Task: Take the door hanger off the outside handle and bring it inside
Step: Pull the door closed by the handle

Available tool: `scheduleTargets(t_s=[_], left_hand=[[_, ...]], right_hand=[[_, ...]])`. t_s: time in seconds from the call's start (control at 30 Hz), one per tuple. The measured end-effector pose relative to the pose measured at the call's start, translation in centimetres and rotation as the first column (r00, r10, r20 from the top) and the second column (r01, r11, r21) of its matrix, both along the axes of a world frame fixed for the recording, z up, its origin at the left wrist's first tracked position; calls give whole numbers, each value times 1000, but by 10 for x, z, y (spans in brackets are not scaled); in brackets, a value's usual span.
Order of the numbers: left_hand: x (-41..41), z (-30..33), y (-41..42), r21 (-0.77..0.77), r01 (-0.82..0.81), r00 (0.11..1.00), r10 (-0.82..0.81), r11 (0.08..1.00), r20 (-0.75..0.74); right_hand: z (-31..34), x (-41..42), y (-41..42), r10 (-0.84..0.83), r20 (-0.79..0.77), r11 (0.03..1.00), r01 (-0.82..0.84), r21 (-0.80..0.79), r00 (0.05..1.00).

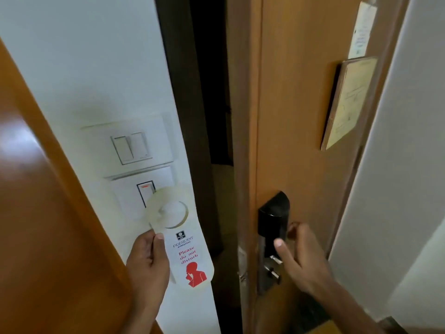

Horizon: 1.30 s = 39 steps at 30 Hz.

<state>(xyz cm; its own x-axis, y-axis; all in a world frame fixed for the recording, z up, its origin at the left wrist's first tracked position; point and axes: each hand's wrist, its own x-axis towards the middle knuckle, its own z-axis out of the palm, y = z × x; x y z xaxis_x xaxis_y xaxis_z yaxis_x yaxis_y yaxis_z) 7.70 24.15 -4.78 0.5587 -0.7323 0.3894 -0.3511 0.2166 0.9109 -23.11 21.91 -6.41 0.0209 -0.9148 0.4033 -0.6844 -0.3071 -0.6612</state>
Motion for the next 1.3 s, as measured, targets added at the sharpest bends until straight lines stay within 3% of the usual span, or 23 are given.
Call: scheduleTargets(t_s=[0.07, 0.13, 0.27, 0.4, 0.5, 0.73, 0.97, 1.17, 1.3], left_hand=[[2, 4, -1, 25, -40, 999, 40, 999, -15], [3, 6, -7, 22, -74, 997, 75, 997, -16], [2, 10, -16, 22, -141, 989, 142, 990, -30], [1, 8, -17, 38, -175, 984, 176, 984, -8], [1, 12, -17, 1, -213, 976, 212, 977, 41], [-5, 16, -23, -33, -254, 966, 255, 967, 35], [-9, 15, -26, -103, -290, 957, 289, 951, -25], [-9, 16, -24, -112, -271, 962, 267, 956, -49], [-9, 17, -24, -84, -264, 964, 261, 961, -39]], right_hand=[[-33, 11, -26, 122, -213, 992, -112, 60, 969], [-43, 24, -53, 235, -410, 972, -212, 101, 881], [-47, 43, -106, 348, -480, 927, -370, 51, 805], [-44, 57, -162, 252, -608, 953, -303, 20, 753], [-45, 83, -193, 253, -634, 957, -285, 53, 731], [-55, 109, -241, 219, -553, 975, -199, 96, 804], [-67, 126, -258, 266, -366, 964, -237, 125, 892], [-54, 129, -263, 319, -434, 947, -272, 169, 842], [-37, 128, -263, 316, -623, 948, -255, 189, 716]])
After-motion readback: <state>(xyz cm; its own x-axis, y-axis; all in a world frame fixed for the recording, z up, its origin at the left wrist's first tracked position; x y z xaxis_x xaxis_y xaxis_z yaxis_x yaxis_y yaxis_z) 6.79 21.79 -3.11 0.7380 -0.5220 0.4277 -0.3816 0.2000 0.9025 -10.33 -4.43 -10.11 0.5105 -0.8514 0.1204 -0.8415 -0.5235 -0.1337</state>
